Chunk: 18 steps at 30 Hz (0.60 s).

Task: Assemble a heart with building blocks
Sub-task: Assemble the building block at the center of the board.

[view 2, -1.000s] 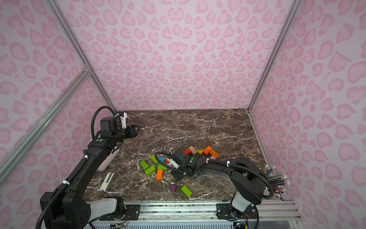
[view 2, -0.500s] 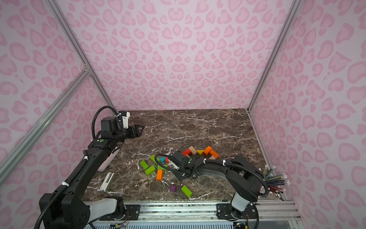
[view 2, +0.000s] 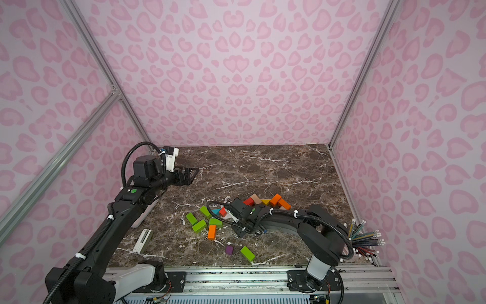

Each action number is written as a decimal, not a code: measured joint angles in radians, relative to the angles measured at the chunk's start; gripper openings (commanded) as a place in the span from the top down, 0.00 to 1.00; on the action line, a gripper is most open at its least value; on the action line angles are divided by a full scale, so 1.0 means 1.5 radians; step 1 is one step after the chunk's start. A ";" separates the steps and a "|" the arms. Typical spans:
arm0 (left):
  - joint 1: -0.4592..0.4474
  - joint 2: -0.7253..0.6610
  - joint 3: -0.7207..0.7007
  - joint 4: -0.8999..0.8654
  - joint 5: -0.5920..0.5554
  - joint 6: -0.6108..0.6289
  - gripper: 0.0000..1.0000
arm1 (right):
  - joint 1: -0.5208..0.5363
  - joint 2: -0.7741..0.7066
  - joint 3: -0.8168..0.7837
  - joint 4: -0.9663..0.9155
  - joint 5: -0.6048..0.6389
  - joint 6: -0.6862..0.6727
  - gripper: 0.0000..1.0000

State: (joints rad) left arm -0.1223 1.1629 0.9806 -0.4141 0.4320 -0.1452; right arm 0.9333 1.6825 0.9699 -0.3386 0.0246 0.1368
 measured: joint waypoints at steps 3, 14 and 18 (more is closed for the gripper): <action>-0.010 -0.034 -0.019 -0.001 0.024 0.027 0.02 | -0.006 0.014 0.016 0.003 -0.001 -0.007 0.71; -0.019 -0.076 0.008 -0.011 0.121 0.115 0.02 | -0.021 0.042 0.043 0.009 -0.010 -0.030 0.72; -0.020 -0.095 0.008 -0.015 0.168 0.147 0.02 | -0.025 0.053 0.056 0.008 -0.010 -0.038 0.72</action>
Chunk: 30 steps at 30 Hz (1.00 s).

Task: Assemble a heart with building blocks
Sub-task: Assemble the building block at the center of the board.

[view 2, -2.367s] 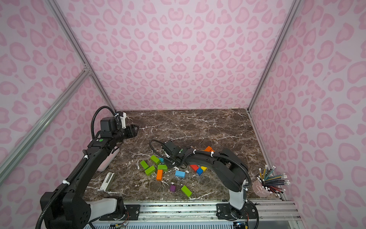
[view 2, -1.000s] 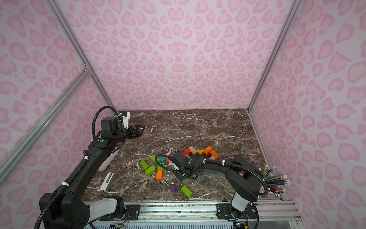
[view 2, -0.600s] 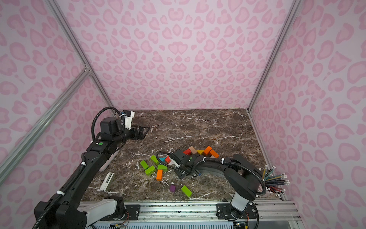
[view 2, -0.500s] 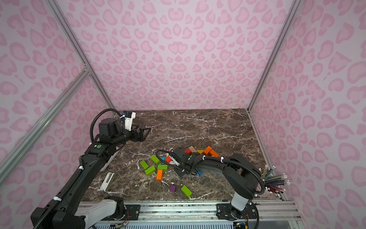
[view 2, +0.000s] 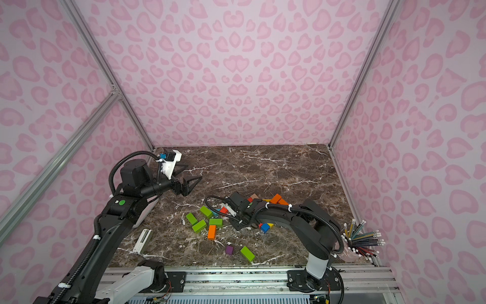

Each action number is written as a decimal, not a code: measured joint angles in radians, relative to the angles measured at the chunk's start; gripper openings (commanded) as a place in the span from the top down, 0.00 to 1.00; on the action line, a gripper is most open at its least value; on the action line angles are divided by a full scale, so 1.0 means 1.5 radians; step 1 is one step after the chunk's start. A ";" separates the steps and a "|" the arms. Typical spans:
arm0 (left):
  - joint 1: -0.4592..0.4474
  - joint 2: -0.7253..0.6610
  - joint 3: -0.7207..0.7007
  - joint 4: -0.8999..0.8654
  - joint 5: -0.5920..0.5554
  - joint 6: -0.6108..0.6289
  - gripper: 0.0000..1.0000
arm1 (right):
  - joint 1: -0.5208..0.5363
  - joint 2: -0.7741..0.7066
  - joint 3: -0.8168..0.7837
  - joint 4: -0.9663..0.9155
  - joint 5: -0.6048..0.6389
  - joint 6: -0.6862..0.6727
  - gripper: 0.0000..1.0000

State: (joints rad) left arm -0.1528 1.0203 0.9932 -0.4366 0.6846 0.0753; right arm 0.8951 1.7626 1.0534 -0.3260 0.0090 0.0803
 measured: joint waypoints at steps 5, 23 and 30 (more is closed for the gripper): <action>-0.003 0.021 0.005 -0.034 0.055 0.067 0.02 | -0.007 0.016 0.019 0.001 0.001 -0.014 0.73; -0.004 -0.103 -0.040 -0.171 0.144 0.331 0.02 | -0.020 0.063 0.069 0.016 0.007 -0.042 0.74; -0.004 -0.081 -0.036 -0.203 0.167 0.374 0.02 | -0.028 0.064 0.069 0.021 0.002 -0.047 0.74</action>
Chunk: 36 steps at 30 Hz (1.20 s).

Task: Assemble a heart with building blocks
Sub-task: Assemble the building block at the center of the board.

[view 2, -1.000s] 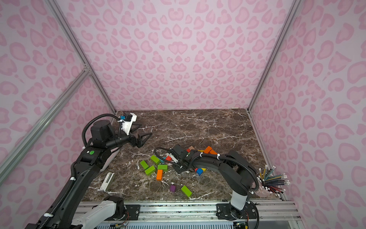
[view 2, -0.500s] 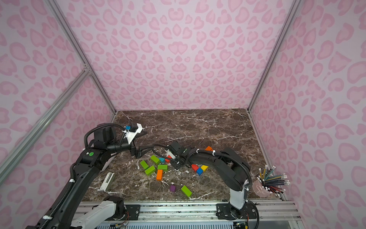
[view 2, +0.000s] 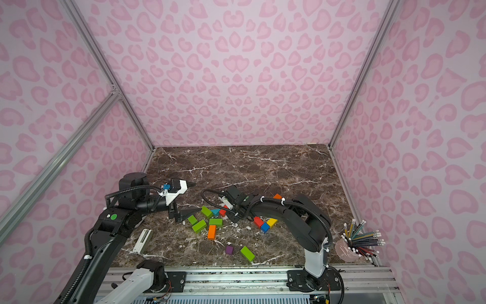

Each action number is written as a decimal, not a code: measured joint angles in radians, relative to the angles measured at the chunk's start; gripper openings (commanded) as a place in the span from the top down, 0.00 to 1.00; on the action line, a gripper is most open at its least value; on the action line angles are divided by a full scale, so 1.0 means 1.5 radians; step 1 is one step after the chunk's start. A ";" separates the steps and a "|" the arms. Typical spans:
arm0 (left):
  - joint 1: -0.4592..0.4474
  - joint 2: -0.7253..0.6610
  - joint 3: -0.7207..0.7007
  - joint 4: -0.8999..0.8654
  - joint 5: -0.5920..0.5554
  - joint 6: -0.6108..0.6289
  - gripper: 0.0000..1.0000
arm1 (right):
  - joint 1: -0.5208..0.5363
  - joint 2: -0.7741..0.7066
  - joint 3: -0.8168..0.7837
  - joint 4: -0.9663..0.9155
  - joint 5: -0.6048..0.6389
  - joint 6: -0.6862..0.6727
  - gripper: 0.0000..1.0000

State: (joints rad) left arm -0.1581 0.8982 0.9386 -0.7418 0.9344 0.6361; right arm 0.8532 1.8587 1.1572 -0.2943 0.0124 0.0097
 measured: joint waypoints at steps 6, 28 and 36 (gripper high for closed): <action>0.000 0.000 0.001 -0.007 0.009 0.012 0.02 | -0.002 0.000 0.000 0.000 -0.002 -0.002 0.74; 0.000 -0.017 -0.011 -0.001 0.004 -0.066 0.02 | -0.006 -0.031 -0.006 -0.013 -0.005 -0.006 0.46; 0.000 -0.071 -0.057 0.085 -0.071 -0.248 0.02 | -0.006 -0.131 -0.054 -0.019 -0.028 0.014 0.33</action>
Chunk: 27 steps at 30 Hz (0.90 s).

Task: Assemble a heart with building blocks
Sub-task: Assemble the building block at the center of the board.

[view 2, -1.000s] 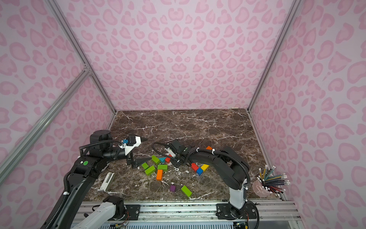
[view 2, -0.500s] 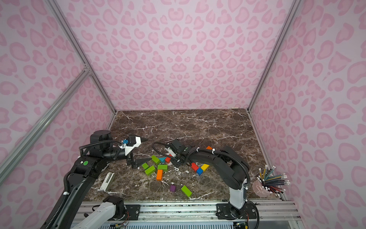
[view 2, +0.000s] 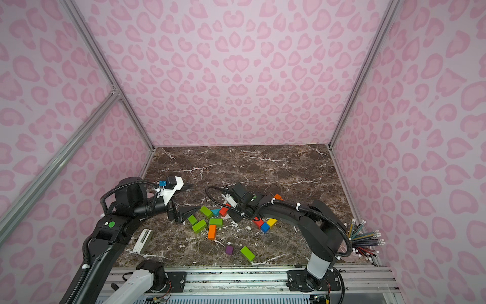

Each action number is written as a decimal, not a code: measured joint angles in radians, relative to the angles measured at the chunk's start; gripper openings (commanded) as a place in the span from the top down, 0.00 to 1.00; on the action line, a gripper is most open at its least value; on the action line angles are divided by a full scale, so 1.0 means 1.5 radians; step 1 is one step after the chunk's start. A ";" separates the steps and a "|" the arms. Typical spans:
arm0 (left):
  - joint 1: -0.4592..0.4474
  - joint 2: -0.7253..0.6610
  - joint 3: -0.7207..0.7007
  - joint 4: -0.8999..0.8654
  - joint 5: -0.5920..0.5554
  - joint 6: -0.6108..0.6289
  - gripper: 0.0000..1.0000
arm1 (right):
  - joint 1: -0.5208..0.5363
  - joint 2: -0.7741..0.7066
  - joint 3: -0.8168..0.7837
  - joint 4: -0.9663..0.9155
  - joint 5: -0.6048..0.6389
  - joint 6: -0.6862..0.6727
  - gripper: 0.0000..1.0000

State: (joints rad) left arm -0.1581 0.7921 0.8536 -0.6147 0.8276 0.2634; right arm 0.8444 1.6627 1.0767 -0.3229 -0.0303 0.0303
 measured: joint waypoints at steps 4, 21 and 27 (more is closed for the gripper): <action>-0.001 -0.027 -0.013 0.034 -0.085 -0.105 0.02 | 0.000 -0.068 -0.039 0.005 -0.023 0.029 0.23; -0.003 0.153 0.042 -0.065 -0.466 -0.413 0.02 | 0.000 -0.283 -0.200 0.076 -0.091 0.157 0.01; -0.015 0.223 0.006 -0.088 -0.529 -0.473 0.02 | 0.000 -0.318 -0.230 0.084 -0.080 0.167 0.01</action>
State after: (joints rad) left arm -0.1802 1.1263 0.8619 -0.7471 0.0334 -0.4458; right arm 0.8440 1.1851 0.7315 -0.1967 -0.1505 0.2802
